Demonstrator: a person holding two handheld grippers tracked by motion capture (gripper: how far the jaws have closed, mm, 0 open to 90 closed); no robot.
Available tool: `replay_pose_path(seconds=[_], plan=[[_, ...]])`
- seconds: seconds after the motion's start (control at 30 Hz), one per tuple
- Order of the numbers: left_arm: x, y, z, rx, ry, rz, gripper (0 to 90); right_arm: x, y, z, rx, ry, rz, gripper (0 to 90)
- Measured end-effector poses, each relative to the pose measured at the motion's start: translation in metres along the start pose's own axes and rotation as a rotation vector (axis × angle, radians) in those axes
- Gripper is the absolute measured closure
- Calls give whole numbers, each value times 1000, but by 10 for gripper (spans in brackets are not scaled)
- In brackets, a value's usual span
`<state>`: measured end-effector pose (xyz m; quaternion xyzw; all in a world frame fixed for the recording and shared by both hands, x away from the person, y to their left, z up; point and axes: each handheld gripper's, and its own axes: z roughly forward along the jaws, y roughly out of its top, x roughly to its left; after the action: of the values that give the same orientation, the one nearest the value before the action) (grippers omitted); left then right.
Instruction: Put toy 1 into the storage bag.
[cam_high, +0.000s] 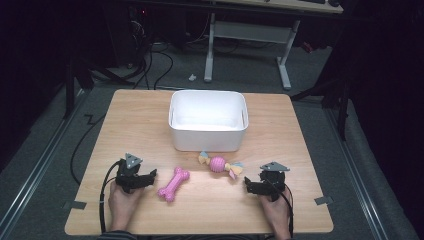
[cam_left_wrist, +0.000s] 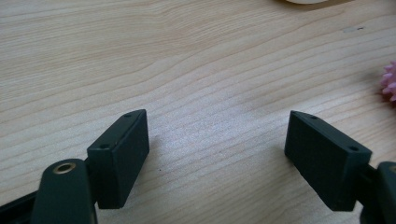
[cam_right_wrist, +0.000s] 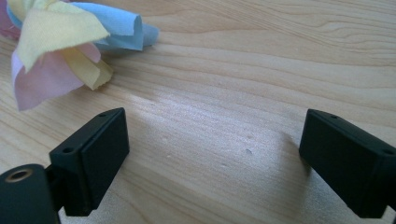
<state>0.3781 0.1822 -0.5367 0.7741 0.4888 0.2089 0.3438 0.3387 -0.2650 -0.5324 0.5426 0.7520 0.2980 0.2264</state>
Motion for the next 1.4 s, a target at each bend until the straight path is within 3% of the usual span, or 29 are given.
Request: replay_pose_path(seconds=[0.17,1.0,1.4], plan=[[0,0,0,0,-5,0,217,0,-1,-1,-14,2,-7,146],[1,0,0,12,-31,25,177,1,-1,-1,-17,6,-11,162],[5,0,-3,6,-51,-9,201,1,-1,-1,-19,7,-12,169]])
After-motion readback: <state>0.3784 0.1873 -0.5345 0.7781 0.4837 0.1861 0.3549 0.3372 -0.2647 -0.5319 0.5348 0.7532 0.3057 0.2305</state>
